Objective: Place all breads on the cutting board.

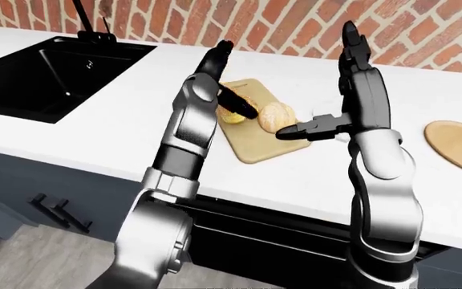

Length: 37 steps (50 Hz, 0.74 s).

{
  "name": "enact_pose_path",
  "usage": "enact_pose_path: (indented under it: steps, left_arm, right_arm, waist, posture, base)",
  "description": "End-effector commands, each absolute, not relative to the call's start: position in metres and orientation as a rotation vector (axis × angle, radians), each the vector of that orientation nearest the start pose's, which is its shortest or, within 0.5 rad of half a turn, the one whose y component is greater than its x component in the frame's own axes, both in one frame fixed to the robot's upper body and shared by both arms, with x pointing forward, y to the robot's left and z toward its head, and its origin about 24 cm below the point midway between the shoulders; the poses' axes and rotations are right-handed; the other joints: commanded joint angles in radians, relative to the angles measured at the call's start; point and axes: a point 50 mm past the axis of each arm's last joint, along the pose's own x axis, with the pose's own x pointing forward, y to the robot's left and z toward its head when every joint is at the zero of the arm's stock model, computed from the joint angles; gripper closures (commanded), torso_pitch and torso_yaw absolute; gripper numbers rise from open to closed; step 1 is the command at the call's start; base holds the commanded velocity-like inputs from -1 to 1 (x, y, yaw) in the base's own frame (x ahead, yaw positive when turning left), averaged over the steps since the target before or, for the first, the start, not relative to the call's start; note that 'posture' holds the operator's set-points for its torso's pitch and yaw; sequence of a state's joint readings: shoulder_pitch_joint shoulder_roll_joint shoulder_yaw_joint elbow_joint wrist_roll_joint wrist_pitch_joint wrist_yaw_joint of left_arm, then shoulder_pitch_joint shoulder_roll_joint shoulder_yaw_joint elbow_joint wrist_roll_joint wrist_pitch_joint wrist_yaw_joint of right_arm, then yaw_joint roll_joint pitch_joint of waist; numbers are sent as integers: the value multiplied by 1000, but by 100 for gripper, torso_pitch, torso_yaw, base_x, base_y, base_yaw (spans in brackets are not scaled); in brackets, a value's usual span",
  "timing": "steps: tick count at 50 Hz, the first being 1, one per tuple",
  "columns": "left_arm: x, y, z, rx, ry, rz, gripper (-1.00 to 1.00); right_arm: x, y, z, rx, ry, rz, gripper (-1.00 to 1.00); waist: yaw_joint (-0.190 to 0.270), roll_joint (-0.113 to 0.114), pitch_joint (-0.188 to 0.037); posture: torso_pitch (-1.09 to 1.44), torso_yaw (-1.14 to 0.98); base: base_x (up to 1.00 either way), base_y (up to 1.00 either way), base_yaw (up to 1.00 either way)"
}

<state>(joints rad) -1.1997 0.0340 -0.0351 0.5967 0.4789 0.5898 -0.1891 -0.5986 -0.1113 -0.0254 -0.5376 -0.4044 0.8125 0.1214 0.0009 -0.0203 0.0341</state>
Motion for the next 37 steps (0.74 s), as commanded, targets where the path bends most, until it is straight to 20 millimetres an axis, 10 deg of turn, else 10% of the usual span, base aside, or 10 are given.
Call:
enact_pose_path:
  steps: [1,21,37]
  left_arm:
    - [390,66,285,613,-117,-133,-89]
    - [260,128,302,553,-278,-55,-100]
    - [217,203,291,429,-292,184,-100]
  right_arm:
    - [277,-149,265,-366,-398,-138,-100]
    - [230,-211,314,-321,-429,-322,-100]
    - [173,-268,328,-460,-449,-652,-100]
  waist:
    - [1,-2,-31]
    - [6,-9,-2]
    - [13,-16,5]
  posture:
    - [0,0]
    - [0,0]
    - [0,0]
  base:
    - [0,0,0]
    - [0,0,0]
    - [0,0,0]
